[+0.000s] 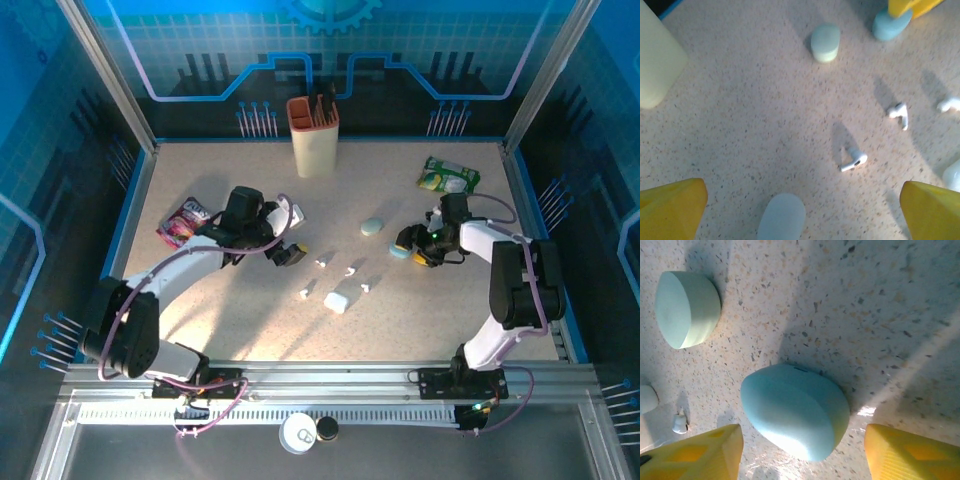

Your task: Insert the wireless bluetooth earbuds into the charging case

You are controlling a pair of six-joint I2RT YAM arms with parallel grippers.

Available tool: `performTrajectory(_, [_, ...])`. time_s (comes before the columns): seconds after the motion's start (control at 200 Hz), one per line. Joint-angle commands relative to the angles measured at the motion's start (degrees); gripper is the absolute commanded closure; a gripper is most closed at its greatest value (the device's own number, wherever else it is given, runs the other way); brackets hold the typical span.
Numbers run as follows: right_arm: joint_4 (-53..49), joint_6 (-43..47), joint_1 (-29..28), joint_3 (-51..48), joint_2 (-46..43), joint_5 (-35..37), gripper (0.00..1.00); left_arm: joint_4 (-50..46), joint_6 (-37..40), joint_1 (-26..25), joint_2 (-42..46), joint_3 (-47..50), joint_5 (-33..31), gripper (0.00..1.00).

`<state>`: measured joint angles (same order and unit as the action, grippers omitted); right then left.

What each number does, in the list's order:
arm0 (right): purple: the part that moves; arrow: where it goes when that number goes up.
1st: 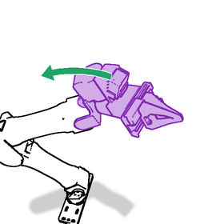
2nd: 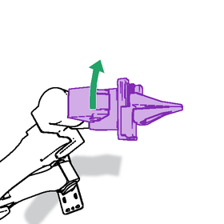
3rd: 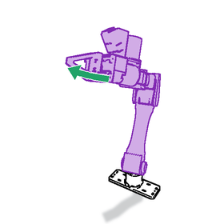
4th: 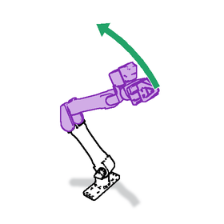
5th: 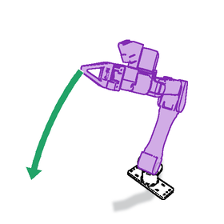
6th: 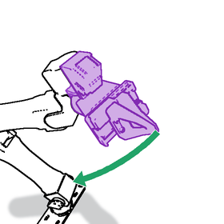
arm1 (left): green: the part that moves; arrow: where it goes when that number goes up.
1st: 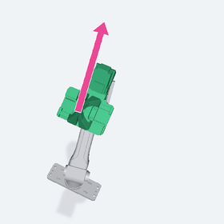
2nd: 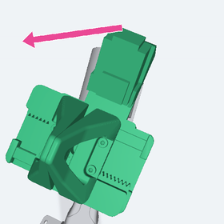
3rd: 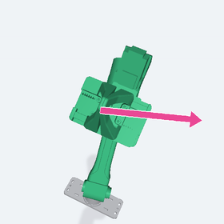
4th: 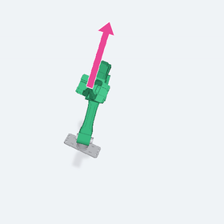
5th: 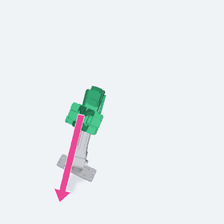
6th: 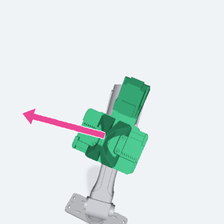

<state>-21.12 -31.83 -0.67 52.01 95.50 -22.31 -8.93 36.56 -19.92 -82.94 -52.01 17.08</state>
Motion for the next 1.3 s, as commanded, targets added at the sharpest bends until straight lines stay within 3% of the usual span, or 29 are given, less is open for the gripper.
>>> performTrajectory(0.0, [-4.64,3.52,0.17,3.13,-4.89,4.09,0.33,-5.63,6.27,0.72,-3.14,-3.56,-2.80,0.01])
performTrajectory(0.335, [-6.62,3.92,-2.73,3.31,-7.70,3.49,0.32,-21.02,15.54,2.12,-16.77,-14.77,-6.91,0.02])
performTrajectory(0.7, [-6.29,3.87,-3.36,3.80,-7.26,2.35,0.33,-26.98,18.17,2.44,-26.69,-22.21,-11.08,0.06])
performTrajectory(0.81, [-6.60,4.13,-3.36,4.30,-7.00,2.27,0.33,-27.19,18.37,2.52,-28.34,-23.03,-11.35,0.11])
performTrajectory(1.031, [-7.26,4.46,-3.35,5.35,-6.82,1.96,0.34,-26.56,18.23,2.61,-30.54,-23.10,-11.63,0.31])
performTrajectory(1.236, [-7.49,4.45,-3.36,5.58,-7.09,1.65,0.34,-25.36,18.41,2.61,-30.55,-21.93,-11.98,0.33])
performTrajectory(1.291, [-7.53,4.35,-3.33,5.62,-7.09,1.34,0.34,-24.79,18.05,2.61,-30.44,-21.66,-11.75,0.45])
